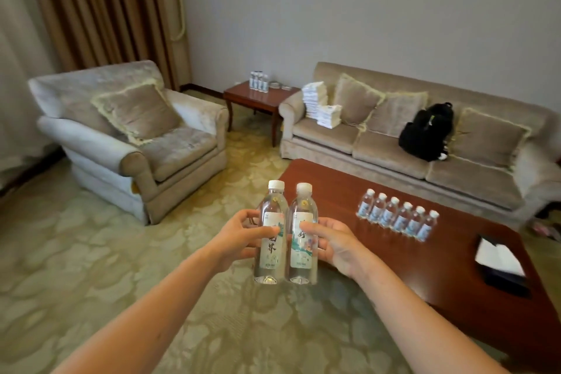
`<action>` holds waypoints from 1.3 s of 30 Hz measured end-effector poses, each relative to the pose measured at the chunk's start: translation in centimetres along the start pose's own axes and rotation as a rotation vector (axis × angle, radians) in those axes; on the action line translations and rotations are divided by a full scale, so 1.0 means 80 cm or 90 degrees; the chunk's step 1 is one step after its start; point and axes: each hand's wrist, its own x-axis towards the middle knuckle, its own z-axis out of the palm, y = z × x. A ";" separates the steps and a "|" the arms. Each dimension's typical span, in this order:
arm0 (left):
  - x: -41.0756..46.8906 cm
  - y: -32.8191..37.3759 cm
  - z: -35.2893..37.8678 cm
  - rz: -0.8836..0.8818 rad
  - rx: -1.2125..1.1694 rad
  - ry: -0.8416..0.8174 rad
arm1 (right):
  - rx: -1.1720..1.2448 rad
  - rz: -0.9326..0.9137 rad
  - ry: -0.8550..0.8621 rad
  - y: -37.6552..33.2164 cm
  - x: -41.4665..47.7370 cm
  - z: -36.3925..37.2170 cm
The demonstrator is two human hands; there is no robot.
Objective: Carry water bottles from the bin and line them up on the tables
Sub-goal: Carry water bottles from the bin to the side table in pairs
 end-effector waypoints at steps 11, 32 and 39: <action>0.105 0.055 -0.096 0.029 -0.053 0.190 | -0.108 -0.016 -0.141 -0.081 0.189 0.072; 0.408 0.197 -0.488 0.022 0.080 0.146 | -0.110 -0.012 -0.147 -0.187 0.561 0.358; 0.497 0.220 -0.564 0.005 0.097 0.154 | -0.149 -0.016 -0.146 -0.220 0.665 0.409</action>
